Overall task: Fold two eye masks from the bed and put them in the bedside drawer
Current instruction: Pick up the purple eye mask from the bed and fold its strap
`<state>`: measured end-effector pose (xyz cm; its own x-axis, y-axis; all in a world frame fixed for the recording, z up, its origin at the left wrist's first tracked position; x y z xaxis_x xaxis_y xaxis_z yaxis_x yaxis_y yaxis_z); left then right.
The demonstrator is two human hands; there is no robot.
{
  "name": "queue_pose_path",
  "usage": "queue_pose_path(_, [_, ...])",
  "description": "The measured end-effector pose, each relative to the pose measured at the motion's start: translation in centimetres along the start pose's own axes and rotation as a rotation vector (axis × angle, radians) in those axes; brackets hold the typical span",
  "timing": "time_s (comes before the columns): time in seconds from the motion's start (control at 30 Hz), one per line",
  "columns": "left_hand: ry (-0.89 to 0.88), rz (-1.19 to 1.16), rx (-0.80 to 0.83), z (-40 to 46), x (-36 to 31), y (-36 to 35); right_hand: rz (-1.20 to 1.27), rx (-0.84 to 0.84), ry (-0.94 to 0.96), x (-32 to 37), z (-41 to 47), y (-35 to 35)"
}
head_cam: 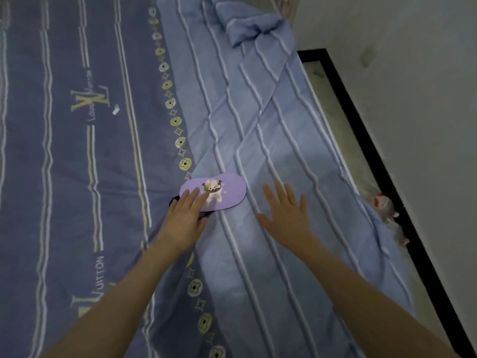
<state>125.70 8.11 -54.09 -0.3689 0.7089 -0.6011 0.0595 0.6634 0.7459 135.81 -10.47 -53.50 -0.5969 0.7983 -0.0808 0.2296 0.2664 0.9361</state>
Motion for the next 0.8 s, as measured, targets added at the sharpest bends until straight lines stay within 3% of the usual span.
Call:
queue_pose_path(0.17, [0.013, 0.048, 0.023, 3.4, 5.2, -4.6, -0.037, 0.070, 0.015, 1.6, 3.5, -9.0])
queue_pose_path(0.33, [-0.015, 0.019, 0.000, 5.3, 6.8, -5.9, -0.009, 0.031, -0.005, 2.0, 4.5, -12.5])
queue_pose_path(0.53, [-0.127, -0.100, -0.236, 4.2, 5.1, -2.6, 0.004, 0.075, -0.018, 1.8, 5.1, -12.7])
queue_pose_path(0.67, [-0.032, -0.171, -0.336, 3.1, 4.4, 0.2, 0.021, 0.203, -0.044, 2.0, 4.8, -11.5])
queue_pose_path(0.73, [0.007, -0.244, -0.339, 2.0, 3.7, 1.3, 0.126, 0.257, -0.060, 2.6, 4.4, -10.0])
queue_pose_path(0.8, [0.022, -0.323, -0.324, 0.5, 2.5, 2.4, 0.424, 0.205, -0.113, 3.2, 3.2, -7.3])
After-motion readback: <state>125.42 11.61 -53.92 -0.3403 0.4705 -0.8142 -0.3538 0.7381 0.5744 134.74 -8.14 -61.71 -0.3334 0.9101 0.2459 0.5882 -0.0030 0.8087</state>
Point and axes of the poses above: each hand's wrist, its own z-axis towards the middle knuckle, its own y-axis out of the back of the hand, x = y × z, the point moved 7 cm from there along z, towards the middle knuckle, and after that the axes turned 15 degrees about -z, right-handed, at the moved point
